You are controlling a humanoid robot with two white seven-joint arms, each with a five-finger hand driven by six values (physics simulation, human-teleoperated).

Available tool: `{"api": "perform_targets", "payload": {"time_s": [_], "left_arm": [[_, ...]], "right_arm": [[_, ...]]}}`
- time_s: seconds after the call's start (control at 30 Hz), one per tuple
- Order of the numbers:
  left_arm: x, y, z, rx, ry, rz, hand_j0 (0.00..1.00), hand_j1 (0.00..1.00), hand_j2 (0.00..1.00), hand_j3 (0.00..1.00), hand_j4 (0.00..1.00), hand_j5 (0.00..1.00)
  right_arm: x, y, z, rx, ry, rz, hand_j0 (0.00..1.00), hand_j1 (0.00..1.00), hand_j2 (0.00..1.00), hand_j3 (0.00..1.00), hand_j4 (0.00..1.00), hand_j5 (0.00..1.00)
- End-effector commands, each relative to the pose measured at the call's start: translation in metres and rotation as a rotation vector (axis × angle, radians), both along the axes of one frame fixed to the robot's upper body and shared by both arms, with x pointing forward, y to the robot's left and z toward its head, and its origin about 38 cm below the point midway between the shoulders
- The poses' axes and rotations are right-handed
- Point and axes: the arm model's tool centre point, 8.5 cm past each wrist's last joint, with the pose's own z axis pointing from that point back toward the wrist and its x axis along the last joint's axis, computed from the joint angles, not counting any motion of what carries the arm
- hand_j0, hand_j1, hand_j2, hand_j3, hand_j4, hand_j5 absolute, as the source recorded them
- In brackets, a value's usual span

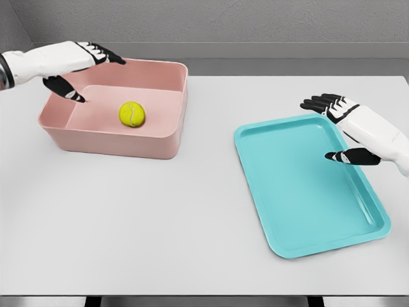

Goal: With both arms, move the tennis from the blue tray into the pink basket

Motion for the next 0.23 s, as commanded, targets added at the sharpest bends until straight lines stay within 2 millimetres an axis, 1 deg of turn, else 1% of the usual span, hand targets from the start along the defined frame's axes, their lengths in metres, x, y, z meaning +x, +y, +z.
{"api": "perform_targets", "payload": {"time_s": [0.0, 0.03, 0.2], "left_arm": [[-0.003, 0.019, 0.008, 0.003, -0.011, 0.037, 1.0, 1.0, 1.0, 1.0, 1.0, 1.0], [-0.004, 0.024, 0.009, 0.009, -0.012, 0.046, 1.0, 1.0, 1.0, 1.0, 1.0, 1.0], [-0.007, 0.029, 0.003, 0.016, 0.001, 0.057, 1.0, 1.0, 1.0, 1.0, 1.0, 1.0]], "right_arm": [[0.0, -0.001, 0.001, 0.007, 0.001, -0.001, 1.0, 1.0, 1.0, 1.0, 1.0, 1.0], [0.0, -0.001, 0.0, 0.007, 0.002, -0.002, 1.0, 1.0, 1.0, 1.0, 1.0, 1.0], [0.0, -0.001, 0.0, 0.007, 0.004, -0.003, 1.0, 1.0, 1.0, 1.0, 1.0, 1.0]]}}
